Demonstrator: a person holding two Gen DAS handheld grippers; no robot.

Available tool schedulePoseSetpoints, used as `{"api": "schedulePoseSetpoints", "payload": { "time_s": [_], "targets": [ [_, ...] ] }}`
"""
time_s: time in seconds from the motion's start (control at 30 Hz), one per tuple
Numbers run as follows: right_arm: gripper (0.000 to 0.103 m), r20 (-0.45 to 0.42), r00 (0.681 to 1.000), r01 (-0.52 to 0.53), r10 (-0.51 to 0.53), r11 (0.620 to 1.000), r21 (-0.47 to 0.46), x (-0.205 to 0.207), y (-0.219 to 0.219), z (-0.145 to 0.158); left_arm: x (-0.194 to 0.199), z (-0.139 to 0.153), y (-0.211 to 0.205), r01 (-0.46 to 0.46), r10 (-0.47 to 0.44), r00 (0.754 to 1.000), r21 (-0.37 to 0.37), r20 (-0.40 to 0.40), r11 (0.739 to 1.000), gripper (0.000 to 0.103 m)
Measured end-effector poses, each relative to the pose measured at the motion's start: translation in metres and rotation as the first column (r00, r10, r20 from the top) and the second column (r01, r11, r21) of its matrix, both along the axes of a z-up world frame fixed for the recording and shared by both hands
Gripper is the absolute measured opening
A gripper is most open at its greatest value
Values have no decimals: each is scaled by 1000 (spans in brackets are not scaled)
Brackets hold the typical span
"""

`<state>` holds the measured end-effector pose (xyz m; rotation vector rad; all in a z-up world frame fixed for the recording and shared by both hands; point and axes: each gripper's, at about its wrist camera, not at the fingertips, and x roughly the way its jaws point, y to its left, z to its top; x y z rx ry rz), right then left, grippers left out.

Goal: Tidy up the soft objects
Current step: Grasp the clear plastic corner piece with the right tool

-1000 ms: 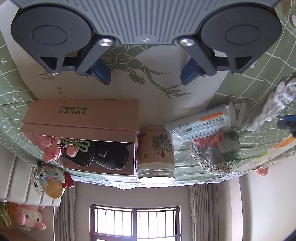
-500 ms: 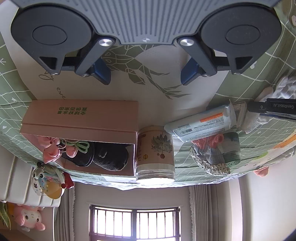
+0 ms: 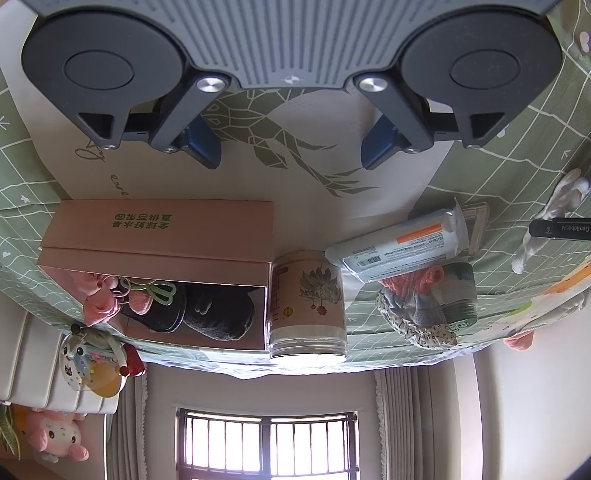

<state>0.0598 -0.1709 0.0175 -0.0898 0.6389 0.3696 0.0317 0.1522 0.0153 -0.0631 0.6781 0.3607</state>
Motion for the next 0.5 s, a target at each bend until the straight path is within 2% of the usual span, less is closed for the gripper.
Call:
{"api": "schedulePoseSetpoints", "payload": {
  "time_s": [0.1,0.17,0.27,0.3,0.33,0.37,0.43,0.47,0.5],
  "targets": [
    [84,35,999,-31,31,999,-14,-6,5,8,-4,0,15,-56,57,998,-37,33,998,44],
    [84,51,995,-85,85,996,-7,-11,13,16,-7,0,24,-72,75,996,-67,42,995,44],
    [80,72,975,-208,208,978,-7,-15,46,28,-9,0,36,-62,70,996,-152,50,986,43],
    [67,75,966,-248,248,969,-20,-16,61,31,-12,0,39,-51,60,997,-178,49,983,42],
    [49,67,955,-289,290,957,-36,-15,78,32,-14,1,40,-37,48,998,-197,48,980,42],
    [44,52,943,-326,328,944,-50,-13,95,33,-17,2,41,-23,34,998,-211,47,977,42],
    [42,38,928,-369,371,928,-59,-9,123,31,-24,3,37,19,-10,999,-223,42,975,41],
    [42,24,924,-379,381,923,-58,-4,136,28,-27,3,34,39,-31,999,-221,37,974,37],
    [39,2,923,-384,384,922,-55,1,146,24,-32,3,31,60,-54,998,-234,31,970,21]
  ]
}}
